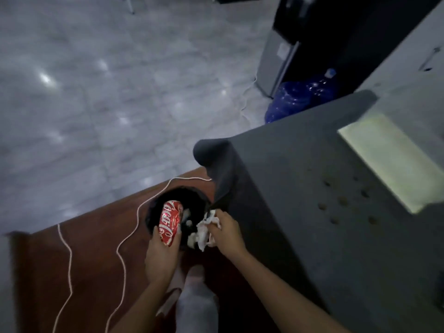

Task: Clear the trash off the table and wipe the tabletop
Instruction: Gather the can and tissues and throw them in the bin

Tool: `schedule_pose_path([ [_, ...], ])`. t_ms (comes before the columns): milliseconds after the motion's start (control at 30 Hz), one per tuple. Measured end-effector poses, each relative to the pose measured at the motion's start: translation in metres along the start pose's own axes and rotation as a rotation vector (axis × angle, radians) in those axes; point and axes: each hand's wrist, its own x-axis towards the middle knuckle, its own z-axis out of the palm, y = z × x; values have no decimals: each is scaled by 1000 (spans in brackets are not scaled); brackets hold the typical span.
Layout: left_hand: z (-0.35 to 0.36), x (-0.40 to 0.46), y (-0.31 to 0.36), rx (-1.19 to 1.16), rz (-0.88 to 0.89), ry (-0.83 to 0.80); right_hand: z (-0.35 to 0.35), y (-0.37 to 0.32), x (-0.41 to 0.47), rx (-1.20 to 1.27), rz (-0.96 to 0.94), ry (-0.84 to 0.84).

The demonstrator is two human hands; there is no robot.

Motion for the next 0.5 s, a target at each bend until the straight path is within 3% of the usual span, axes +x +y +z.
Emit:
schedule_pose_path([
  [100,26,68,-26,111,-103,-45,53,34,72,16,115,-14],
  [267,75,158,-67,215,-113,-58,117,92,162,23,284,-20],
  [400,105,192,-100,266,-145,-88,157,127,202,35,366,-2],
  [500,119,198,-120,215,-181,-163,174,132,211,117,434,-104],
])
